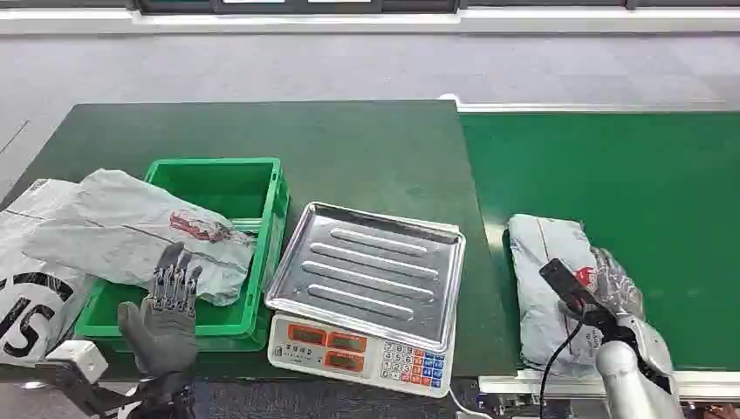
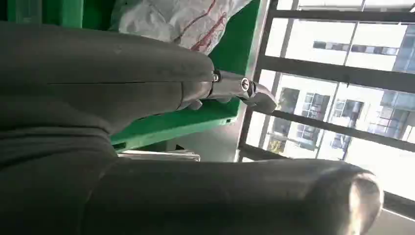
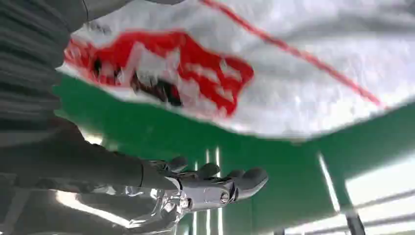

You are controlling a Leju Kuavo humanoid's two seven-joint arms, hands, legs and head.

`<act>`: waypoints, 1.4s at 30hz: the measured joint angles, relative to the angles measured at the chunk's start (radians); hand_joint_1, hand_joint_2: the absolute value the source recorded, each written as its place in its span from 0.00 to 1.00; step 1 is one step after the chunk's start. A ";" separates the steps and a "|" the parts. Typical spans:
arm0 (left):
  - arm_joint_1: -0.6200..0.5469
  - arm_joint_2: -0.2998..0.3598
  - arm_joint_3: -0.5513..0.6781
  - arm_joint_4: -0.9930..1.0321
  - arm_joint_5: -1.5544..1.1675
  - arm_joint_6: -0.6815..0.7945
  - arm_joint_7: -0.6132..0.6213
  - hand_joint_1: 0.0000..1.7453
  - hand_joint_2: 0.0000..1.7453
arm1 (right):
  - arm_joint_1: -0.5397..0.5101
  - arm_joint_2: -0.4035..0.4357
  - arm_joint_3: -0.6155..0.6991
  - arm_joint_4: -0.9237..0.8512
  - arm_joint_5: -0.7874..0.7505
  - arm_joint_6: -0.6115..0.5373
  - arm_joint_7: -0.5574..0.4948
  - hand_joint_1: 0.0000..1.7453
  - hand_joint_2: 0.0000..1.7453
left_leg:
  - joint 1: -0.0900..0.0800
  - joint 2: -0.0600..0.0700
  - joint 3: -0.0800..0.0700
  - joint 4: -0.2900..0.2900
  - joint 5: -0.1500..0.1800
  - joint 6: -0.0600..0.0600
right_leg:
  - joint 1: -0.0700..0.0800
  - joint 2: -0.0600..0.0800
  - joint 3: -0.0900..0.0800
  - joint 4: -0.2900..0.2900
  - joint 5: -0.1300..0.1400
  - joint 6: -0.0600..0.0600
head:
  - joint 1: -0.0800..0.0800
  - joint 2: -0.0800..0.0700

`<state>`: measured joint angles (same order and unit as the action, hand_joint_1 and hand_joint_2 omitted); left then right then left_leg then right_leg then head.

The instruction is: Moved the parcel from conveyor to table for the left to box.

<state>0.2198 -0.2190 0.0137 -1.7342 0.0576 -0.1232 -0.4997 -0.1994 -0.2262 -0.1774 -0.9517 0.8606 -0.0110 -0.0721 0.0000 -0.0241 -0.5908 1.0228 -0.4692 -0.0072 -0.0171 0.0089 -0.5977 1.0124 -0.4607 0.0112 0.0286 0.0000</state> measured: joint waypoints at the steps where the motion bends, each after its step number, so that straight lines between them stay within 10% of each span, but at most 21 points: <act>1: -0.002 0.000 0.000 0.003 0.000 -0.001 0.001 0.00 0.00 | 0.003 0.001 0.007 0.011 0.013 0.013 0.018 0.00 1.00 | 0.000 0.000 0.000 0.000 0.000 0.000 | 0.000 0.000 0.000 0.000 0.000 0.000 | 0.000 0.000; 17: -0.059 0.001 0.000 0.025 -0.002 -0.002 0.044 0.00 0.00 | 0.038 0.060 0.099 0.105 0.095 0.086 0.084 0.00 1.00 | 0.001 0.004 0.011 0.000 -0.003 0.000 | 0.002 0.002 0.009 0.000 -0.003 -0.001 | 0.000 0.000; 18: -0.061 0.001 0.000 0.025 -0.002 -0.002 0.044 0.00 0.00 | 0.037 0.063 0.100 0.108 0.096 0.086 0.084 0.06 1.00 | 0.002 0.004 0.013 0.000 -0.003 0.000 | 0.002 0.002 0.011 -0.001 -0.003 -0.001 | 0.000 0.000; 19: -0.063 0.001 0.000 0.026 -0.002 -0.002 0.044 0.00 0.00 | 0.037 0.064 0.101 0.113 0.096 0.086 0.084 1.00 1.00 | 0.002 0.004 0.014 0.000 -0.004 -0.001 | 0.002 0.002 0.012 -0.001 -0.003 -0.001 | 0.000 0.000; 42: -0.048 -0.001 0.000 0.003 -0.007 -0.001 0.060 0.00 0.00 | 0.076 0.091 0.145 0.041 0.179 0.038 0.059 1.00 1.00 | 0.002 0.003 0.016 0.000 -0.004 -0.001 | 0.002 0.003 0.016 -0.001 -0.004 -0.001 | 0.000 0.000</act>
<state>0.1720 -0.2197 0.0141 -1.7307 0.0504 -0.1240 -0.4398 -0.1237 -0.1351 -0.0328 -0.9106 1.0399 0.0275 -0.0134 0.0020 -0.0215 -0.5748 1.0230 -0.4731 -0.0081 -0.0149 0.0115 -0.5818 1.0117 -0.4643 0.0104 0.0286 0.0000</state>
